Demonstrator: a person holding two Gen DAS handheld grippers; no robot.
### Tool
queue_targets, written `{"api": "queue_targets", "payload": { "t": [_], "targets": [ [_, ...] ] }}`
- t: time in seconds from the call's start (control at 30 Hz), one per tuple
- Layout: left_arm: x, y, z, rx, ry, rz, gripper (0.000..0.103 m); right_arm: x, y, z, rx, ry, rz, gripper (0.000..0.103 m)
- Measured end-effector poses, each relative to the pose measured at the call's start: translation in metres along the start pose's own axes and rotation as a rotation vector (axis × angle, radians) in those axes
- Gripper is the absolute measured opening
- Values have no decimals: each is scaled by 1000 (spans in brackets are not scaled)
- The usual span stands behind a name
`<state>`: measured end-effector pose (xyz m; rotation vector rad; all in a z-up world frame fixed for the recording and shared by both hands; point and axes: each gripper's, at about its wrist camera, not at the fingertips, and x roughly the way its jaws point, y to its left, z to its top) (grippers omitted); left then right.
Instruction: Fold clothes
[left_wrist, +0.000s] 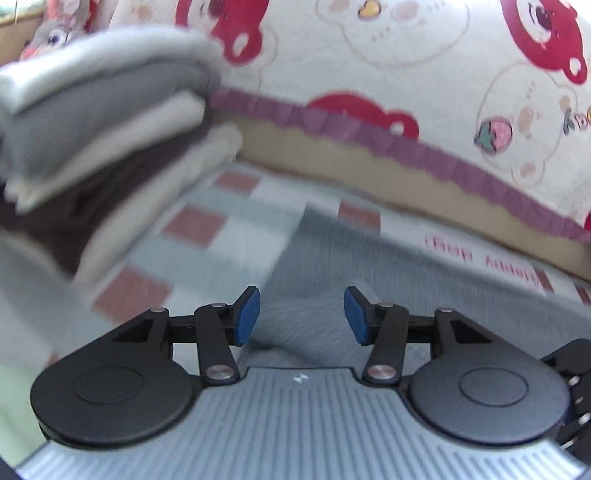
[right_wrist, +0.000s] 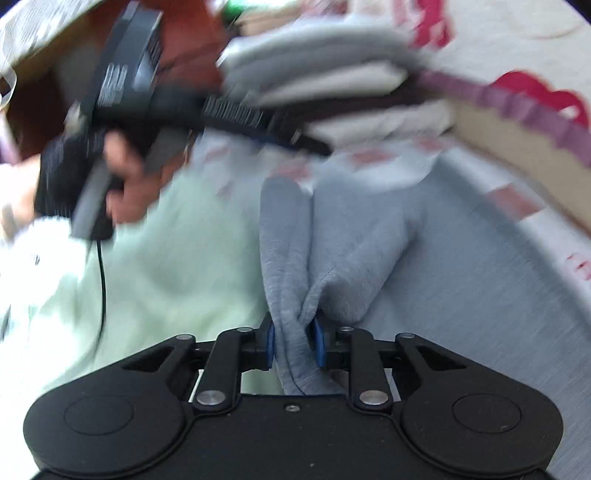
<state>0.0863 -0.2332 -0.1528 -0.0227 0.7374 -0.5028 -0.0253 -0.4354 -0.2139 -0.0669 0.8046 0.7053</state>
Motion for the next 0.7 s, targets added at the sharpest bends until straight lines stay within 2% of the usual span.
{"api": "queue_targets", "payload": {
  "t": [0.07,0.2,0.33,0.4,0.47,0.57,0.6,0.63,0.67,0.7],
  "targets": [
    [-4,0,-12,-12,46,2,50,5,9,-8,-12,8,-12,29],
    [-1,-1,-33,-62,134,30,54,1,2,-4,77,-4,-13,36],
    [8,-3,-43,-132,175,-3,58,3,1,1,96,-13,-29,45],
    [15,-8,-44,-137,223,-38,58,10,1,4,101,-14,-47,51],
    [21,-17,-46,-77,257,-18,59,17,1,6,106,-15,-64,58],
    [26,-31,-51,18,274,32,57,28,1,10,112,-16,-91,59],
    [26,-35,-53,43,271,48,49,31,2,11,107,-21,-99,59],
    [24,-38,-55,64,265,62,22,33,4,12,97,-28,-107,59],
    [21,-39,-56,80,255,75,11,34,5,13,95,-38,-108,59],
    [18,-39,-57,97,246,88,5,35,5,13,96,-49,-106,59]
  ]
}}
